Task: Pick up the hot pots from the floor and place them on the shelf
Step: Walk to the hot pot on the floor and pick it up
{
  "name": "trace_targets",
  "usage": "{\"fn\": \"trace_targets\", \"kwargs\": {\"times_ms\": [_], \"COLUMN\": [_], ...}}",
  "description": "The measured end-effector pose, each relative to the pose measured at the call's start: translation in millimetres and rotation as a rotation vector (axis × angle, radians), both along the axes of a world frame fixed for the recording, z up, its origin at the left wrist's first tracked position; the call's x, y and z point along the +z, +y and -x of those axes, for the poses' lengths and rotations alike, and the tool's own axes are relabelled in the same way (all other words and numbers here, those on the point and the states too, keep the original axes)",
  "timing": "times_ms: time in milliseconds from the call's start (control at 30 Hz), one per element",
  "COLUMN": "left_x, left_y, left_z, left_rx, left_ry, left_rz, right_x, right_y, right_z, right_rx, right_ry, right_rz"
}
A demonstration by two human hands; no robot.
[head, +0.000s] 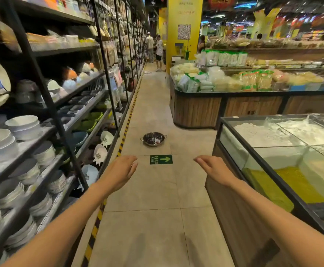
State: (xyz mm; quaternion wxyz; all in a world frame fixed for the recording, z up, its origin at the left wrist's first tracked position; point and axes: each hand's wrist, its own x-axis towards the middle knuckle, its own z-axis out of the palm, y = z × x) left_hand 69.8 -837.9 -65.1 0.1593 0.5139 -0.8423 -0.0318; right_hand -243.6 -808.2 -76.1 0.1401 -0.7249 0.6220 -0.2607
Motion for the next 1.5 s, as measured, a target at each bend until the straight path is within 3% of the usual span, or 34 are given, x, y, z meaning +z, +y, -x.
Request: {"fn": "trace_targets", "kwargs": {"times_ms": [567, 833, 1200, 1333, 1500], "left_x": [-37, -45, -100, -127, -190], "left_y": [-518, -762, -1065, -1156, -1271], "left_z": [-8, -7, 13, 9, 10], "left_rx": [0.124, 0.199, 0.278, 0.335, 0.362], "left_ry": [0.058, 0.062, 0.042, 0.031, 0.05], "left_rz": [-0.154, -0.139, -0.194, -0.217, -0.4], "right_x": [-34, -54, -125, -154, -222], "right_y": [-516, -744, -1082, -1173, -1267], "right_z": [39, 73, 109, 110, 111], "right_rx": [-0.187, -0.291, -0.295, -0.317, -0.372], "right_ry": [-0.13, -0.204, -0.227, -0.25, -0.242], "right_rz": [-0.142, -0.194, -0.296, -0.379, -0.477]}}
